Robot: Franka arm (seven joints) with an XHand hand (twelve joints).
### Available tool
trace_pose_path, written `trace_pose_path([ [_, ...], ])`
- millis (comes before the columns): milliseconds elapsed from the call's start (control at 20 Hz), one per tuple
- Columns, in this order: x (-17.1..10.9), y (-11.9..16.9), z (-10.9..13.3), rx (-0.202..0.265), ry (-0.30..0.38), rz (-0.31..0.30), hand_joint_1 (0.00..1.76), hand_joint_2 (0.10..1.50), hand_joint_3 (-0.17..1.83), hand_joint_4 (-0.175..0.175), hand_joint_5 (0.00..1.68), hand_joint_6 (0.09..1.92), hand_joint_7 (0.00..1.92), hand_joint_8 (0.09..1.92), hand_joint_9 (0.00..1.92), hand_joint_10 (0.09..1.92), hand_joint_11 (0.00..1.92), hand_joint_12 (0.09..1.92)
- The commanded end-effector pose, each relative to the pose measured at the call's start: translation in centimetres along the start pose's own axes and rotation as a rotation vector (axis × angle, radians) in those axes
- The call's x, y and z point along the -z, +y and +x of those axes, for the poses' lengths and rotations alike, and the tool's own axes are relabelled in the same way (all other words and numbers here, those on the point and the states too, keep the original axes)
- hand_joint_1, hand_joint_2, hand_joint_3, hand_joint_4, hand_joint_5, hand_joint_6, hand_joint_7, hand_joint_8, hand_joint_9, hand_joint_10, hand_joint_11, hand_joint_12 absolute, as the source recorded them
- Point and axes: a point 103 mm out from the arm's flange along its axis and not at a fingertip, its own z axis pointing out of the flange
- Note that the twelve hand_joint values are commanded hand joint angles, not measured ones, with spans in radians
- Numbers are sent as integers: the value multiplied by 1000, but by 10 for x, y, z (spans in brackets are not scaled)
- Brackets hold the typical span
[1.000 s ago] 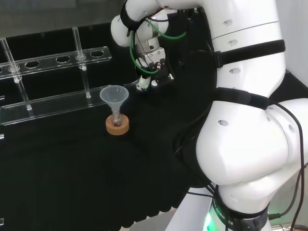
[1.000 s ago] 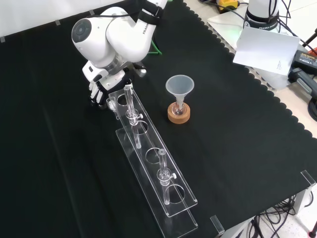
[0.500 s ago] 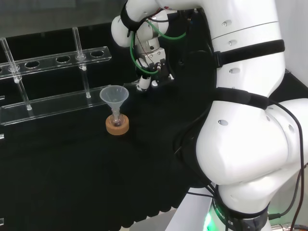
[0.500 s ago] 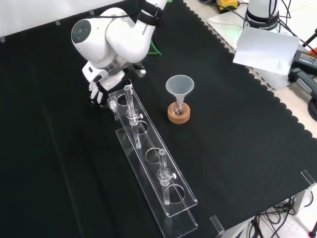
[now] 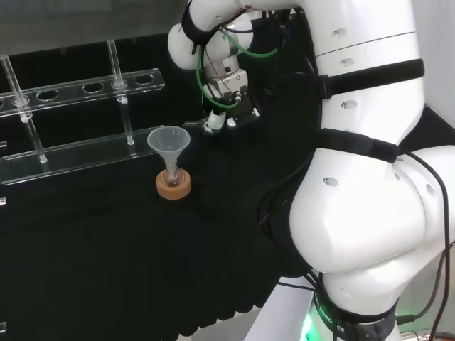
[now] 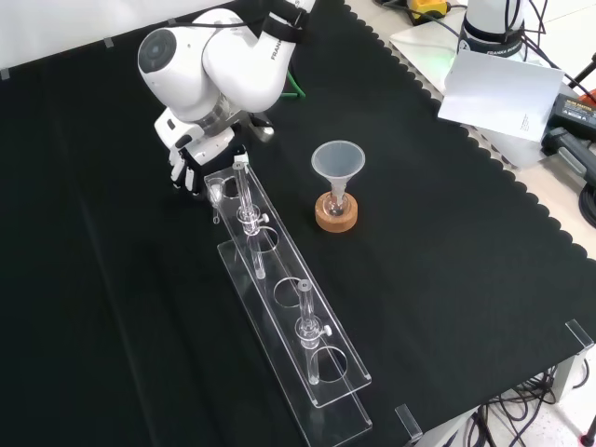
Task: Pick up the weighing funnel.
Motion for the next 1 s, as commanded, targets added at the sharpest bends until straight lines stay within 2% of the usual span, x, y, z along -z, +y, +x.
trace_pose_path([
  [50, 8, -12, -15, -10, -7, -8, 1127, 645, 674, 175, 1280, 666, 600, 680, 922, 420, 821, 1055],
  [350, 26, -28, -31, -19, 13, -1, 1131, 642, 665, 175, 1298, 631, 600, 683, 939, 399, 842, 1039],
  [700, 51, -56, -57, -59, 64, 11, 1131, 642, 662, 175, 1302, 622, 597, 683, 942, 394, 844, 1035],
  [1000, 72, -86, -76, -82, 75, 1, 1132, 643, 659, 175, 1305, 614, 593, 684, 941, 388, 834, 1030],
])
